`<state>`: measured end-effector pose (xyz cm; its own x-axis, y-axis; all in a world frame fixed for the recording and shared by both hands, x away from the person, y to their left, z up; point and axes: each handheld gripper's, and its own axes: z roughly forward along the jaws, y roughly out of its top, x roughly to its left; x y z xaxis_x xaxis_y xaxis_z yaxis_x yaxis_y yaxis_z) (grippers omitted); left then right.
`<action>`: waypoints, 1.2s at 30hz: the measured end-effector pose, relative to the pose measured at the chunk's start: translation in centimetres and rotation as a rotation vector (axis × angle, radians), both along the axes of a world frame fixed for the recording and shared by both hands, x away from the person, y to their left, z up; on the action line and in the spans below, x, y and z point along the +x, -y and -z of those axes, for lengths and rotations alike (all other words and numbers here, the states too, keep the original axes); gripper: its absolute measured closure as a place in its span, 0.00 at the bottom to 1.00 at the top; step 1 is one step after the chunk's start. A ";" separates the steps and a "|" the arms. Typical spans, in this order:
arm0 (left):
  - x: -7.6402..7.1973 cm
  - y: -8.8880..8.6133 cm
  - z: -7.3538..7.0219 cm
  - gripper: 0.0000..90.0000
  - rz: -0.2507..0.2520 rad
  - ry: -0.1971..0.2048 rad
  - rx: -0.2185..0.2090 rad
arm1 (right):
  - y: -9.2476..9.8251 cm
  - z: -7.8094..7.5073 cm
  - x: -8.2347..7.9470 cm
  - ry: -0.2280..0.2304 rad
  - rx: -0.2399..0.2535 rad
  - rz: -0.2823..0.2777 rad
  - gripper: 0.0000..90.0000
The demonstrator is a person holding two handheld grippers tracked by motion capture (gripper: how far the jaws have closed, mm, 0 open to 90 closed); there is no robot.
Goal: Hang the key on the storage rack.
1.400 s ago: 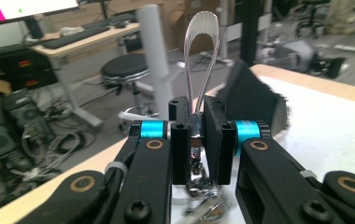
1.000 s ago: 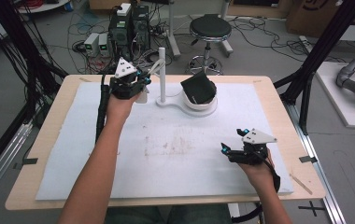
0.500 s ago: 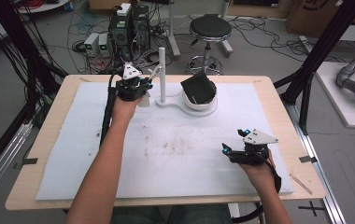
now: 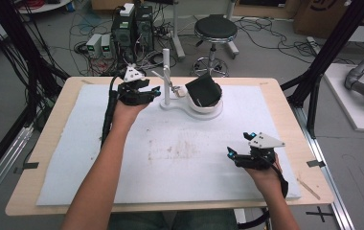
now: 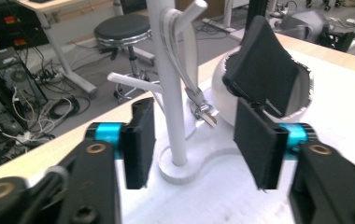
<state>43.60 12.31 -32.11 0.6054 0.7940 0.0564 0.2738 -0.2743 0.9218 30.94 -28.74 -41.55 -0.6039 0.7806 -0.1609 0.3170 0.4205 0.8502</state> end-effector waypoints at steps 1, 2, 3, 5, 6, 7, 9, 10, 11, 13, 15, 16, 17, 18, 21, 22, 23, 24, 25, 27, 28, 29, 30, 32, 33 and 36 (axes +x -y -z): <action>-0.3 -0.1 -0.1 0.48 0.002 0.003 0.000 | -0.1 0.0 0.0 -0.001 0.004 0.000 0.22; -0.6 -0.2 -0.1 0.45 0.006 0.003 -0.006 | -0.1 0.0 0.0 -0.001 0.003 -0.001 0.22; -0.9 -0.4 -0.1 0.45 0.016 -0.002 -0.012 | -0.2 0.0 0.0 -0.001 0.002 -0.001 0.22; -1.6 -0.7 -0.2 0.44 0.024 -0.006 -0.017 | -0.3 0.0 0.0 0.003 -0.002 -0.006 0.22; -1.8 -0.9 -0.3 0.42 0.036 -0.016 -0.023 | -0.3 0.0 0.0 0.004 -0.007 -0.009 0.22; -2.0 -1.1 -0.4 0.41 0.049 -0.027 -0.025 | -0.4 -0.1 -0.1 0.003 -0.004 -0.005 0.22; -2.6 -1.5 -0.8 0.38 0.062 -0.019 -0.026 | -0.5 -0.2 -0.1 0.009 -0.005 -0.011 0.22; -3.0 -1.8 -0.9 0.36 0.071 -0.008 -0.034 | -0.5 -0.2 -0.2 0.008 -0.004 -0.012 0.22; -3.3 -2.0 -1.0 0.34 0.083 0.000 -0.037 | -0.6 -0.2 -0.2 0.005 -0.002 -0.012 0.22; -3.9 -2.5 -1.0 0.32 0.095 0.000 -0.033 | -0.6 -0.2 -0.2 0.007 -0.002 -0.014 0.22; -4.5 -3.0 -0.7 0.27 0.117 -0.002 -0.043 | -0.5 -0.2 -0.1 0.005 -0.001 -0.013 0.22; -4.8 -3.3 -0.5 0.27 0.123 -0.003 -0.037 | -0.5 -0.1 -0.1 0.006 -0.004 -0.016 0.22; -5.1 -3.5 -0.2 0.26 0.124 -0.009 -0.036 | -0.4 -0.1 -0.1 0.004 -0.002 -0.011 0.22; -5.3 -3.8 0.0 0.25 0.129 -0.014 -0.033 | -0.4 -0.1 -0.1 0.005 0.000 -0.010 0.22; -6.1 -4.5 0.7 0.25 0.143 -0.022 -0.035 | -0.2 -0.1 0.0 0.003 0.000 -0.006 0.22; -6.3 -4.6 0.9 0.25 0.151 -0.030 -0.036 | -0.2 0.0 0.0 0.003 0.002 -0.003 0.22; -6.6 -4.8 1.1 0.25 0.155 -0.032 -0.036 | -0.1 0.0 0.0 0.001 0.004 -0.003 0.22; -6.9 -4.9 1.4 0.25 0.153 -0.030 -0.043 | -0.1 0.0 0.0 -0.001 0.006 -0.001 0.22; -7.2 -5.1 1.7 0.25 0.148 -0.024 -0.044 | -0.1 0.0 0.0 -0.003 0.008 -0.001 0.22; -7.9 -5.4 2.3 0.25 0.131 -0.012 -0.041 | 0.0 0.1 0.1 -0.007 0.006 0.000 0.22; -8.2 -5.6 2.7 0.25 0.127 -0.008 -0.051 | 0.0 0.2 0.1 -0.006 0.004 0.000 0.22; -8.5 -5.8 3.1 0.25 0.126 -0.012 -0.061 | 0.1 0.2 0.2 -0.002 0.000 -0.001 0.22; -8.7 -6.1 3.5 0.25 0.125 -0.016 -0.061 | 0.1 0.2 0.2 -0.010 0.004 0.004 0.22; -9.3 -6.7 4.6 0.25 0.118 -0.026 -0.070 | 0.2 0.3 0.2 -0.010 0.002 0.005 0.22; -9.4 -6.9 5.0 0.25 0.114 -0.034 -0.081 | 0.3 0.4 0.2 -0.013 0.004 0.008 0.22; -9.7 -7.6 6.2 0.25 0.095 -0.064 -0.086 | 0.3 0.4 0.3 -0.015 -0.002 0.010 0.22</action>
<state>33.91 19.89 -38.31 0.6779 0.7334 -0.0503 0.3093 -0.2225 0.9245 31.19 -29.01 -41.99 -0.5987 0.7863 -0.1528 0.3342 0.4186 0.8444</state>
